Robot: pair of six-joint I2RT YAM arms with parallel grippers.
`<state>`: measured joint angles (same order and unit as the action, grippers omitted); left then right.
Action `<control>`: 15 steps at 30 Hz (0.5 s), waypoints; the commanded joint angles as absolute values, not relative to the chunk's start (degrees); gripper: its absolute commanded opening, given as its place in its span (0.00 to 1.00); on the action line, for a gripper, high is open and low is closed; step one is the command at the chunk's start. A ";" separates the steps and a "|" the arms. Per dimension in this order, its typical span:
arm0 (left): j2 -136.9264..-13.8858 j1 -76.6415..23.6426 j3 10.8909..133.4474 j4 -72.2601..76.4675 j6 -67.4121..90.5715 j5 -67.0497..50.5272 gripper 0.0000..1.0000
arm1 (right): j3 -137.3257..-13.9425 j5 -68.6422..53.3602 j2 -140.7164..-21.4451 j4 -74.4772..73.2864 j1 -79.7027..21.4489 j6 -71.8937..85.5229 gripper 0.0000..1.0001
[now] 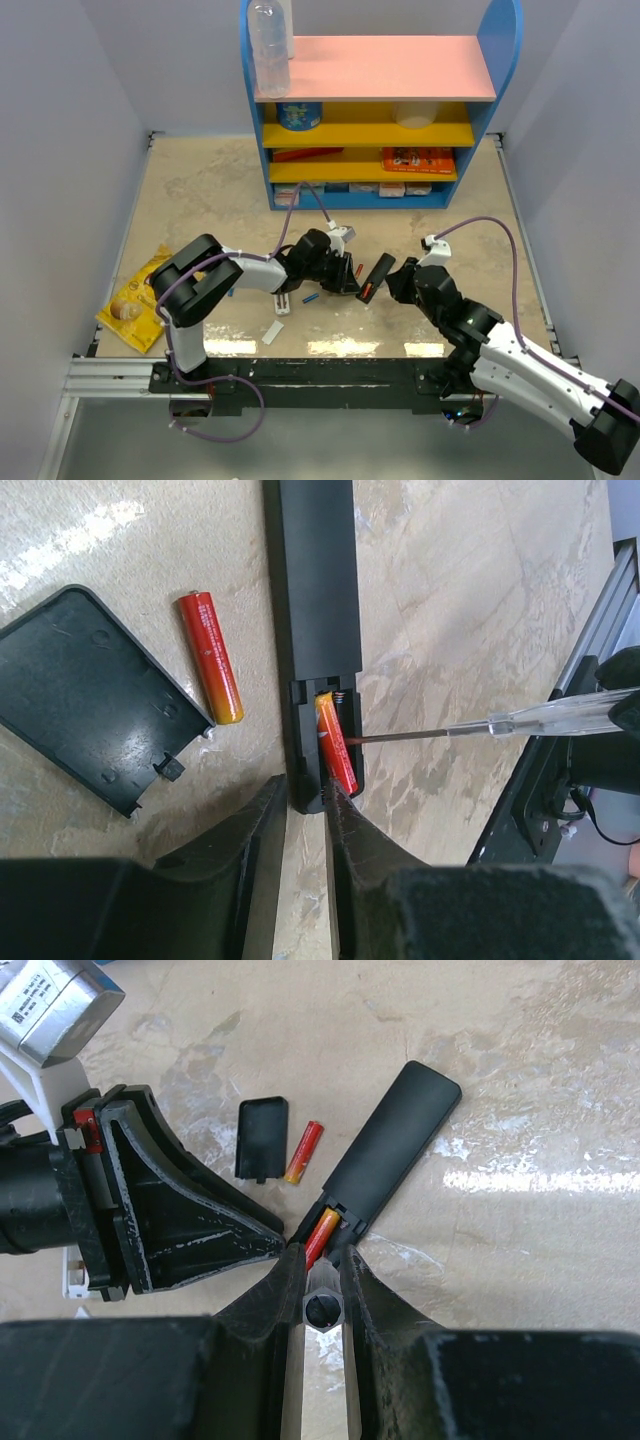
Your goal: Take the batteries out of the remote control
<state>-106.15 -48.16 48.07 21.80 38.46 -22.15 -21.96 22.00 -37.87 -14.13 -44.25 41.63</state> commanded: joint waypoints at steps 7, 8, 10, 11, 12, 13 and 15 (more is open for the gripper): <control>-108.10 -48.52 47.64 24.87 38.32 -22.32 0.26 | -21.18 24.43 -36.12 -11.08 -44.39 42.45 0.00; -108.11 -48.52 47.72 24.96 38.32 -22.32 0.26 | -21.01 24.61 -36.12 -10.99 -44.38 42.71 0.00; -108.28 -48.52 47.72 25.05 38.32 -22.41 0.25 | -20.66 24.44 -36.39 -10.20 -44.38 42.89 0.00; -108.28 -48.52 47.81 24.96 38.32 -22.50 0.25 | -20.57 24.35 -36.47 -9.85 -44.47 42.89 0.00; -108.28 -48.52 47.73 24.96 38.32 -22.50 0.24 | -20.48 24.35 -36.65 -9.41 -44.39 42.89 0.00; -108.37 -48.52 47.72 25.05 38.32 -22.59 0.22 | -20.48 24.43 -36.74 -9.23 -44.38 42.98 0.00; -108.46 -48.60 47.73 25.22 38.41 -22.76 0.20 | -20.39 24.61 -37.09 -8.62 -44.47 43.07 0.00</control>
<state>-107.59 -48.16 48.01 23.14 38.48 -22.37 -20.45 22.98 -36.75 -12.25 -44.25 42.02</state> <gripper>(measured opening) 0.222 0.185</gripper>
